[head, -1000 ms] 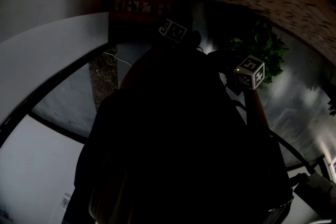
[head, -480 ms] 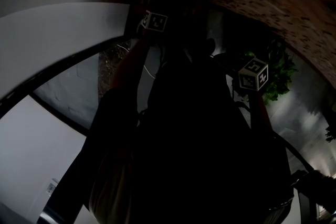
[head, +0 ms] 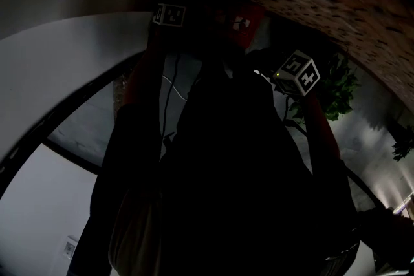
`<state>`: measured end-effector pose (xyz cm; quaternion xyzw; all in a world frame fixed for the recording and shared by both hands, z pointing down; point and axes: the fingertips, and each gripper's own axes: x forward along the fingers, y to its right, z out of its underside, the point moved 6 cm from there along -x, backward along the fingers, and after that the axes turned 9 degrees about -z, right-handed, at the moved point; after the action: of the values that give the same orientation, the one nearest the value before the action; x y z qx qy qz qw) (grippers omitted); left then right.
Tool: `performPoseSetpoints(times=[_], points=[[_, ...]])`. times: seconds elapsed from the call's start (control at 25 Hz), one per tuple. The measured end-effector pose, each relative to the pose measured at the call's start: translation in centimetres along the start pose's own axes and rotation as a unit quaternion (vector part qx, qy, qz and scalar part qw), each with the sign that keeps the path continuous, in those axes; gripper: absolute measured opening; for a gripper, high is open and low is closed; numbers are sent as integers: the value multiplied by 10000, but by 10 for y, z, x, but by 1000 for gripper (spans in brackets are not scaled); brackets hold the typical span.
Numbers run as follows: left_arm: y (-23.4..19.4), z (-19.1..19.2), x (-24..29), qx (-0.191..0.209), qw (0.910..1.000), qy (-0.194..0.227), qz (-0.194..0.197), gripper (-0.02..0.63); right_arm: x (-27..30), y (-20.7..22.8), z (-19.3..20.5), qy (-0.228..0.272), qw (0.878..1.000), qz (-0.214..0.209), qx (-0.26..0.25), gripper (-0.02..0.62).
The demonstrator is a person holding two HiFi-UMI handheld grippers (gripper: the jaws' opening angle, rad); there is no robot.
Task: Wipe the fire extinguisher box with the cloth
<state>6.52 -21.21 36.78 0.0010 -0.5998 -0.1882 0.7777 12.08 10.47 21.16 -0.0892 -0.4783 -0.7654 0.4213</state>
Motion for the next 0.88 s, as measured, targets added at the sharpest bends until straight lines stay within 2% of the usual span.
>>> performPoseSetpoints(times=[0.12,0.24,0.36,0.44,0.68,0.88], points=[[-10,-2,14,88,9998,-148,105,49,20,2,-29,-273,9993,52,-242,-2],[-14,-4,24,219,9993,-294,70,49,35,3,-37,-751,9957,211,-492,-2],[-13,-6,38,280,9989,-379,85,49,49,1,-27,-1598,9825,385,-878,-2],[-13,-5,45,254,9986,-449,62,49,58,-4,-24,-1880,9768,371,-958,-2],[-8,-11,53,368,9991,-201,-104,49,64,-7,-14,-2087,9759,235,-587,-2],[10,-8,46,379,9982,-447,152,49,57,-7,-5,-1898,9813,118,-286,-2]])
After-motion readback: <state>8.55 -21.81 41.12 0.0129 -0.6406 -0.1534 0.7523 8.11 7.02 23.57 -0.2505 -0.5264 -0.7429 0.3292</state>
